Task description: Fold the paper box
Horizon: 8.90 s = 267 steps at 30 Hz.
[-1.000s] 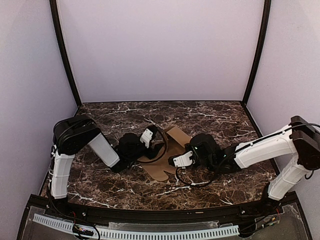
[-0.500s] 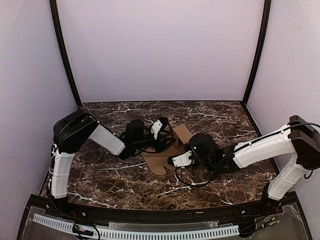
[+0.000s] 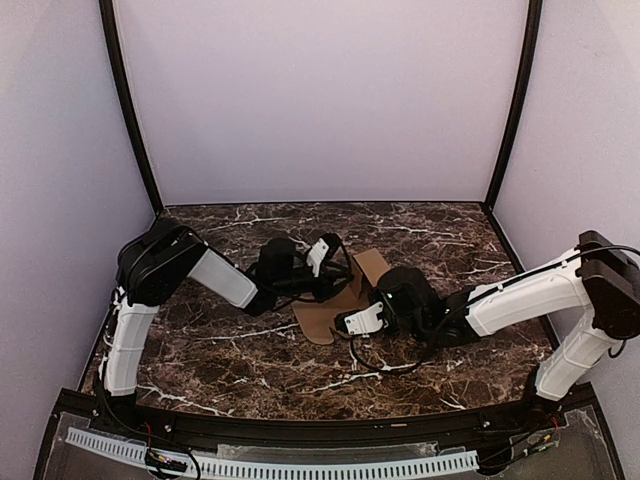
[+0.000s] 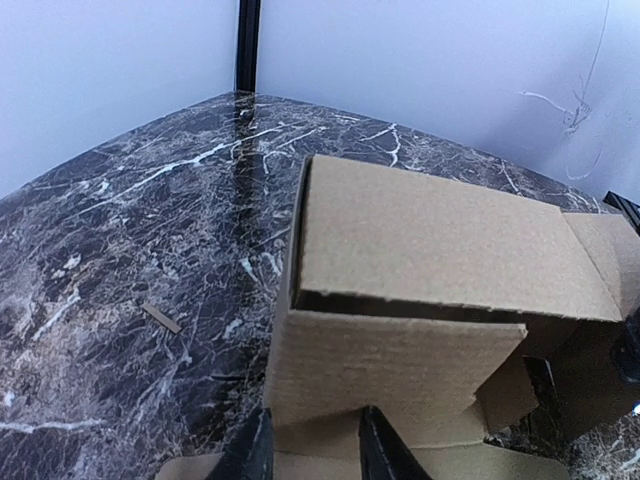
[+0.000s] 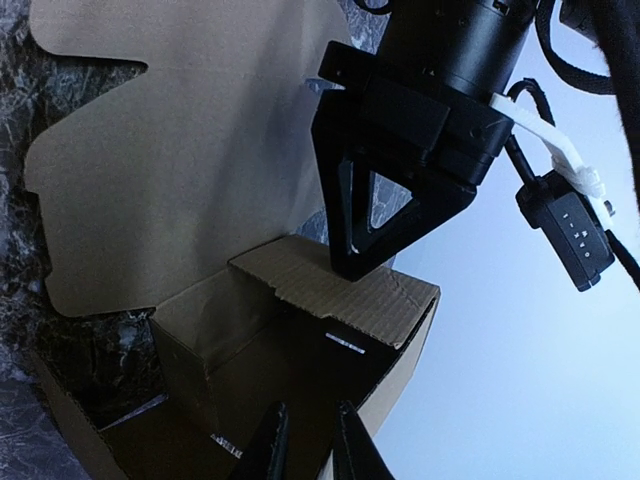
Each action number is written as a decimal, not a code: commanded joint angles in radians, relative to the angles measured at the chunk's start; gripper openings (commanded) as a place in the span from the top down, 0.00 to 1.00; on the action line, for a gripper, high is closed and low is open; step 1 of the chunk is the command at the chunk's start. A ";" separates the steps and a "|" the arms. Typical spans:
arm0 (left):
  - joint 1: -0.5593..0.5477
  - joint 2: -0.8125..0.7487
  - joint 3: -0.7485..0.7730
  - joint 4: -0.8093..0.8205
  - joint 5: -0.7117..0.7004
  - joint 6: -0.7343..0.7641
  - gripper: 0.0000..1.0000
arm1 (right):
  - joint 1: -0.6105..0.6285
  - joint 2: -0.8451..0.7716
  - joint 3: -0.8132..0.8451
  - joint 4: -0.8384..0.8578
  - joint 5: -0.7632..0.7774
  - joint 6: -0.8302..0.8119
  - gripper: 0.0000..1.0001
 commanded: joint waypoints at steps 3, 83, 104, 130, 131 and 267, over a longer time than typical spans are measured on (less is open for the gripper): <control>-0.006 0.021 0.018 0.018 -0.008 -0.071 0.56 | 0.006 -0.012 -0.007 -0.058 -0.069 -0.003 0.85; 0.062 -0.575 -0.584 -0.127 -0.359 -0.220 0.31 | -0.132 -0.331 0.303 -0.546 -0.505 0.492 0.30; -0.089 -0.751 -0.428 -0.781 -0.353 -0.339 0.50 | -0.860 0.324 0.314 -1.074 -1.397 0.900 0.58; -0.212 -0.500 -0.443 -0.703 -0.300 -0.498 0.79 | -0.750 0.452 0.374 -1.056 -1.450 0.951 0.93; -0.213 -0.507 -0.444 -0.708 -0.303 -0.496 0.79 | -0.751 0.447 0.392 -1.054 -1.412 0.959 0.99; -0.187 -0.203 -0.455 0.323 -0.779 0.227 0.42 | -0.128 0.195 0.482 -0.542 -0.062 0.439 1.00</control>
